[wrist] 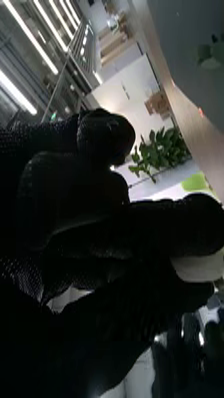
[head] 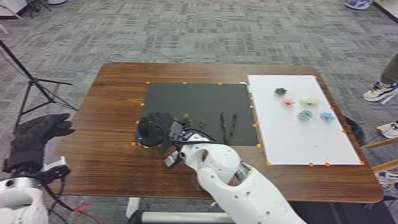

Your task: Arrange flowers

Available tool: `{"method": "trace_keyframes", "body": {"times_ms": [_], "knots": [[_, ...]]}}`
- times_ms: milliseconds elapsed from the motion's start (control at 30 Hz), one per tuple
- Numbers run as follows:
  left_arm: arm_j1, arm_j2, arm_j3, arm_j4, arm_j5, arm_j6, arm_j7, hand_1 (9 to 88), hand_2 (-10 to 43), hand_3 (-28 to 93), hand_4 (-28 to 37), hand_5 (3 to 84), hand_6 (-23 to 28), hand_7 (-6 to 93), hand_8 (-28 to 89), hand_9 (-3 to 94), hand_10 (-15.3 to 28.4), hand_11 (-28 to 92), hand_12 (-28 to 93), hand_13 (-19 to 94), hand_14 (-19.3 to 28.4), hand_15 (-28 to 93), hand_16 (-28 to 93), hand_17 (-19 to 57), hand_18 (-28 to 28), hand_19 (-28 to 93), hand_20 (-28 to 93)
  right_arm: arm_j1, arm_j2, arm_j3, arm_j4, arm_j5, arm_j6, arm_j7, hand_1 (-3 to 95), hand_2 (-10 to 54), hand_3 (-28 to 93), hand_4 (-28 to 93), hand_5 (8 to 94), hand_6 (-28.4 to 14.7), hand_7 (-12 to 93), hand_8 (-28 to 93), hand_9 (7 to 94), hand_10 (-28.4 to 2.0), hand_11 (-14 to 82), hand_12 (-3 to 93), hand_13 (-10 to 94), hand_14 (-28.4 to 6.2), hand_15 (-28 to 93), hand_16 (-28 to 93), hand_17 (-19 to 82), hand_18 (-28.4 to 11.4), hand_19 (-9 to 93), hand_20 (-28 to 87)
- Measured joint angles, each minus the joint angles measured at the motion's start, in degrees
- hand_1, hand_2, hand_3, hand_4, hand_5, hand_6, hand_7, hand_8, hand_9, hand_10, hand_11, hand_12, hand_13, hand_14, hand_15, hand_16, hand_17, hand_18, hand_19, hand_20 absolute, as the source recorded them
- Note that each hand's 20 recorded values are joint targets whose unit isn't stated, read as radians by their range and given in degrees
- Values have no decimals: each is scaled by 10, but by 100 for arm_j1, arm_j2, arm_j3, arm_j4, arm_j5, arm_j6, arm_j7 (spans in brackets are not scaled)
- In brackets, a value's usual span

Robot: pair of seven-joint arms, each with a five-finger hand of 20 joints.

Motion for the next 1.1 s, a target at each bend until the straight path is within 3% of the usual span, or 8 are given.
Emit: {"method": "trace_keyframes", "body": {"times_ms": [67, 167, 800, 1100], "knots": [[130, 111, -117, -12, 0, 1, 21, 364, 166, 664, -257, 568, 24, 250, -88, 589, 137, 297, 142, 495, 176, 515, -22, 87, 149, 413, 326, 16, -36, 0, 67, -37, 23, -12, 556, -95, 639, -247, 754, 18, 349, 104, 916, -76, 217, 295, 906, -5, 766, 314, 513, -209, 925, 425], [161, 158, -124, -9, 4, 9, 53, 364, 166, 664, -257, 568, 23, 250, -88, 587, 136, 297, 142, 496, 176, 513, -21, 87, 149, 413, 325, 40, -103, -6, 190, -108, 129, -46, 555, -95, 638, -246, 756, 19, 347, 90, 921, -75, 201, 282, 907, -6, 771, 311, 515, -210, 928, 424], [-407, 171, 458, 119, 92, -4, 112, 363, 162, 664, -257, 567, 24, 249, -88, 588, 136, 296, 143, 494, 177, 507, -21, 83, 150, 409, 324, 347, -413, -216, 946, -737, 1154, -63, 561, -95, 626, -265, 772, 45, 335, -13, 919, -67, 81, 239, 915, -7, 800, 297, 529, -209, 932, 437], [-572, 196, 583, 118, 131, -4, 95, 362, 160, 664, -256, 566, 24, 248, -87, 588, 136, 295, 143, 492, 178, 505, -20, 83, 150, 408, 324, 475, -476, -253, 1094, -1027, 1232, 295, 559, -95, 624, -265, 770, 48, 333, -27, 911, -66, 66, 221, 917, -7, 803, 296, 532, -210, 932, 439]]}}
